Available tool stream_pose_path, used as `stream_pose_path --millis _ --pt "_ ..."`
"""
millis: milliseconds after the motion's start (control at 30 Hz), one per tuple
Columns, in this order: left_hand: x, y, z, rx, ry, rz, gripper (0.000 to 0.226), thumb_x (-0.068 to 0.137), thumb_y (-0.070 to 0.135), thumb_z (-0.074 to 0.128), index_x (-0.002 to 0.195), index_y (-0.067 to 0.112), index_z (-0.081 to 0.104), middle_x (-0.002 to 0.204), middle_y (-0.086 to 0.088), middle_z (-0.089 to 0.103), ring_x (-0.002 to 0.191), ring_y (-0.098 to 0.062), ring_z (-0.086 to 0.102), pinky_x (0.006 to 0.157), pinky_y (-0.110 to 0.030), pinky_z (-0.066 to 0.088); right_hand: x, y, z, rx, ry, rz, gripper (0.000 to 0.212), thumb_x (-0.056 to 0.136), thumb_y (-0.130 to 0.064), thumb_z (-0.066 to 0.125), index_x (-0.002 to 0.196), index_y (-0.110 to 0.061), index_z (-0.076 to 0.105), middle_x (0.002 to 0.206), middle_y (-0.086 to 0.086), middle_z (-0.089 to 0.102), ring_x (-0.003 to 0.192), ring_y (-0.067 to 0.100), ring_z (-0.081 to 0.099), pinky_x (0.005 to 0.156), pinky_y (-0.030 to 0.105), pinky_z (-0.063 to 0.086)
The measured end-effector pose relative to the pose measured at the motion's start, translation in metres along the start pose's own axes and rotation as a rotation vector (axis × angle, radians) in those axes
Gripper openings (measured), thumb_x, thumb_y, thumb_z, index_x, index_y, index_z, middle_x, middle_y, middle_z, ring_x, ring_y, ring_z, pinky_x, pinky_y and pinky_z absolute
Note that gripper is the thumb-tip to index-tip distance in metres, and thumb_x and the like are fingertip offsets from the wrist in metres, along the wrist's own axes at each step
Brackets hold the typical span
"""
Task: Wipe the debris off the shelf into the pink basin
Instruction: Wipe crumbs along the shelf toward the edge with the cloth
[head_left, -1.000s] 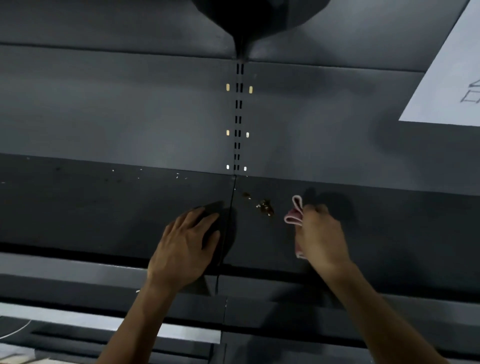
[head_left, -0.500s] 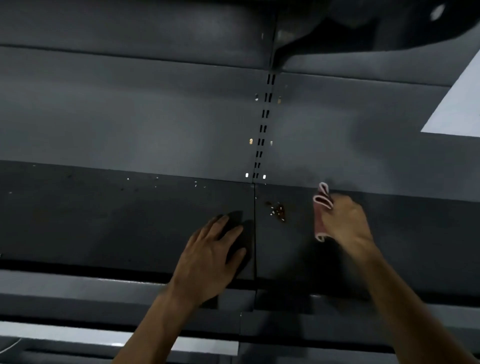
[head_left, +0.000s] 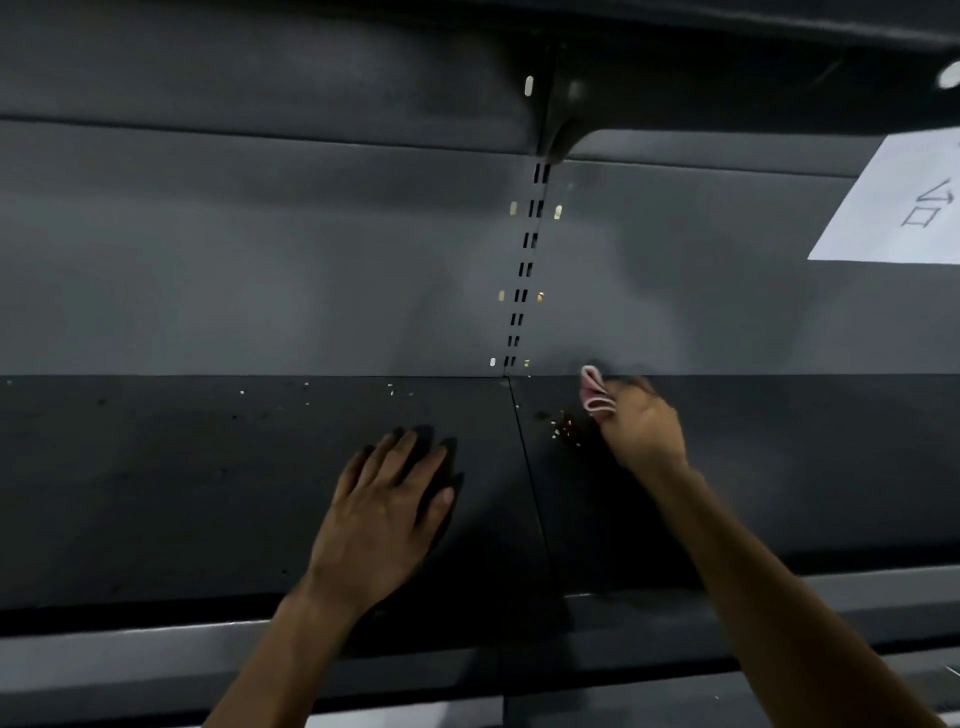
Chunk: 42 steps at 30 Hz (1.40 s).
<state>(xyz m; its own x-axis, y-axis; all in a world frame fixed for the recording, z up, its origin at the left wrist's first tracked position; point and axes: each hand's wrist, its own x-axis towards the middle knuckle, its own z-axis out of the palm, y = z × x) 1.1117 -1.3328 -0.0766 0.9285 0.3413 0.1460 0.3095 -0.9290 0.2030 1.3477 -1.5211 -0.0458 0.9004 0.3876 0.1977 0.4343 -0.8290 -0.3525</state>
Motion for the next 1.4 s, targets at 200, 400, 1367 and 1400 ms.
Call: stream_pose_path --millis 200,400,1367,1400 --pt "0.0 -0.002 0.001 0.017 -0.003 0.02 0.061 0.096 0.06 0.012 0.152 0.038 0.024 0.161 0.003 0.021 0.15 -0.016 0.01 0.122 -0.04 0.009 -0.002 -0.033 0.003 0.12 -0.01 -0.078 0.034 0.097 -0.052 0.046 0.084 -0.023 0.056 0.082 0.002 0.057 0.06 0.017 0.06 0.057 0.027 0.052" --pt "0.001 0.003 0.001 0.022 -0.021 0.009 0.065 0.094 0.059 0.007 0.153 0.034 0.022 0.162 -0.003 0.018 0.15 -0.022 0.009 0.122 -0.045 0.009 -0.032 0.018 -0.029 -0.029 0.05 0.184 0.029 0.092 -0.035 0.058 0.096 -0.008 0.067 0.094 0.021 0.066 0.085 0.039 0.066 0.075 0.04 0.053" --pt "-0.002 0.008 -0.005 0.008 -0.027 0.024 0.061 0.098 0.055 0.012 0.155 0.03 0.013 0.163 -0.007 0.011 0.151 -0.026 0.003 0.122 -0.047 0.001 -0.028 -0.158 0.032 0.317 -0.193 -0.255 0.024 0.096 -0.034 0.056 0.106 -0.017 0.069 0.095 0.004 0.069 0.083 0.018 0.068 0.074 0.026 0.054" --pt "-0.003 0.008 -0.005 0.01 -0.025 0.025 0.063 0.097 0.055 0.011 0.155 0.03 0.015 0.163 -0.008 0.013 0.151 -0.027 0.005 0.122 -0.047 0.002 -0.027 -0.153 0.025 0.363 -0.208 -0.229 0.023 0.097 -0.032 0.055 0.107 -0.015 0.068 0.094 0.003 0.069 0.079 0.016 0.069 0.071 0.026 0.055"
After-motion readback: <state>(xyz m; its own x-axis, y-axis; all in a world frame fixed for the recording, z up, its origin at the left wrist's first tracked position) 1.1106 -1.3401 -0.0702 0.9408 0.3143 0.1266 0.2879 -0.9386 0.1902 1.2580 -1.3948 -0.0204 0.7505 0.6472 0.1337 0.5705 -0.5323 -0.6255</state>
